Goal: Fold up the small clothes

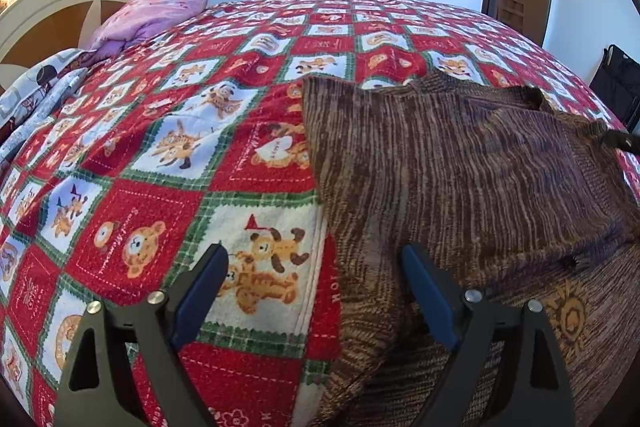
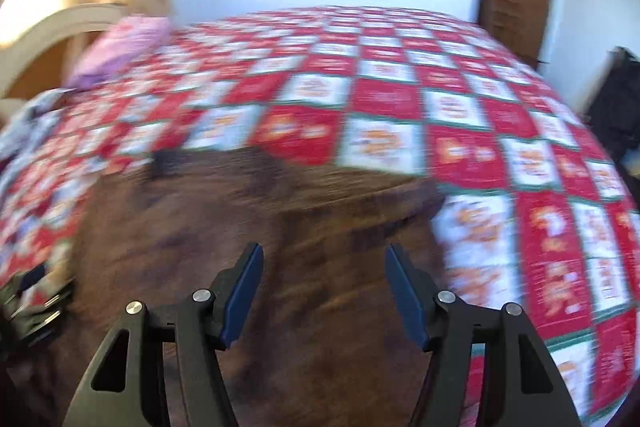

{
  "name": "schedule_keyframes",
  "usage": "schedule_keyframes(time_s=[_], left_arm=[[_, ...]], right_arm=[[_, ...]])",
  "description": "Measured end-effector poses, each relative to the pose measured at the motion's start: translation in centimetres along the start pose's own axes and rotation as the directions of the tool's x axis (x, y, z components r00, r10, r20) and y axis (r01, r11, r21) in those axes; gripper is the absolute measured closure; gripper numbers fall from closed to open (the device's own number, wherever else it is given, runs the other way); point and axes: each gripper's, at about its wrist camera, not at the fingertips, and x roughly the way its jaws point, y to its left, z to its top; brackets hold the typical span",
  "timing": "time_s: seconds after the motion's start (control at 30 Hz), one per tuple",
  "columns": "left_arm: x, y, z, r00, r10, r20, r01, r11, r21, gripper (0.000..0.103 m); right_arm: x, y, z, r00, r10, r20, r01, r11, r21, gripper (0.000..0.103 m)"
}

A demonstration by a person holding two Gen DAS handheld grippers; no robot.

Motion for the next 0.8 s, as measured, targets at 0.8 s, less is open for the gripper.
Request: schedule_keyframes(time_s=[0.8], left_arm=[[-0.6, 1.1, -1.3, 1.000, -0.006, -0.009, 0.005, 0.999, -0.046, 0.002]], right_arm=[[2.3, 10.7, -3.2, 0.970, 0.213, -0.119, -0.235, 0.945, -0.227, 0.039]])
